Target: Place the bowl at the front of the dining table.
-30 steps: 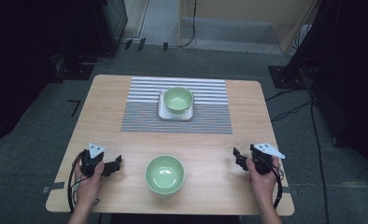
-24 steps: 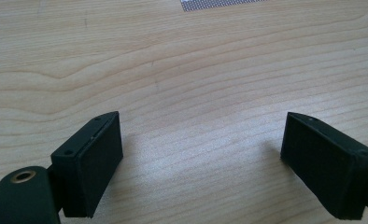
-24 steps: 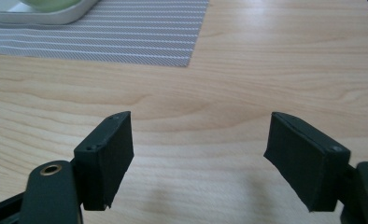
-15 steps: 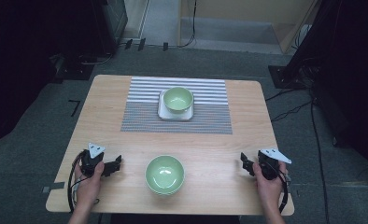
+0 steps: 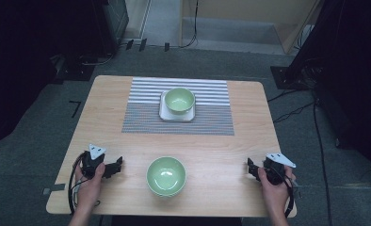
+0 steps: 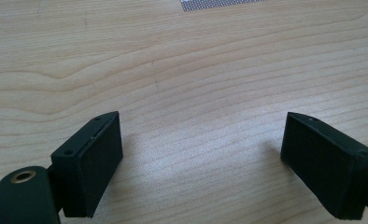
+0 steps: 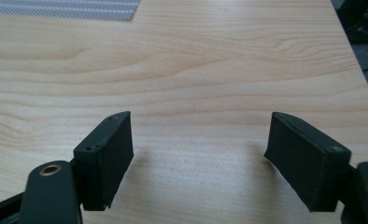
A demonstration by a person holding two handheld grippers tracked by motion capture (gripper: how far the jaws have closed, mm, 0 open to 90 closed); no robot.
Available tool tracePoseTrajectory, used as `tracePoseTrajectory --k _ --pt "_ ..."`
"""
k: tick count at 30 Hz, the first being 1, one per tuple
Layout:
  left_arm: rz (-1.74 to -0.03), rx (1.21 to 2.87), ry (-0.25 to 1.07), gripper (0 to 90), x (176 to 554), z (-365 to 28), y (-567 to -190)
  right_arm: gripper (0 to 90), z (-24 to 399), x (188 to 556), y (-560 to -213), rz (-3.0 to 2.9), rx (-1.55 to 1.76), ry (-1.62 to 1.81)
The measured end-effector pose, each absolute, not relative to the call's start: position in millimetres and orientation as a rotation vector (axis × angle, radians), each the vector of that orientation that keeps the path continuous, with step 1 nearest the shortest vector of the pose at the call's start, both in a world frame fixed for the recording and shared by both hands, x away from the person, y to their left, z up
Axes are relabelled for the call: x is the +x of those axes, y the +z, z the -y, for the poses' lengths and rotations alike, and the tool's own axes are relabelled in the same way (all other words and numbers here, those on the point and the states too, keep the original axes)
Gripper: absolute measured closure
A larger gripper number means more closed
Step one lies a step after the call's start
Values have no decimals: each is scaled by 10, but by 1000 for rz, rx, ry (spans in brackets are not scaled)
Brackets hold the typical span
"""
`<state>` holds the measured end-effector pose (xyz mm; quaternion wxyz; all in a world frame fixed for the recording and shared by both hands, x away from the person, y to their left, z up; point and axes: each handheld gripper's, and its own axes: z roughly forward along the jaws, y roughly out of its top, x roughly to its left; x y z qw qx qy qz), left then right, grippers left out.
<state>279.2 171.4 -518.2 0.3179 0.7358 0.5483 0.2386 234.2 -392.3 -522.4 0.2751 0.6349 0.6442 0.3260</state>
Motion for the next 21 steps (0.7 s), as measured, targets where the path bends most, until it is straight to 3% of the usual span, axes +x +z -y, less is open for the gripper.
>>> tracePoseTrajectory --k 21 --pt "-1443 1935 627 124 2792 -1714 -5183 102 3912 2355 -5247 -1757 1742 788"
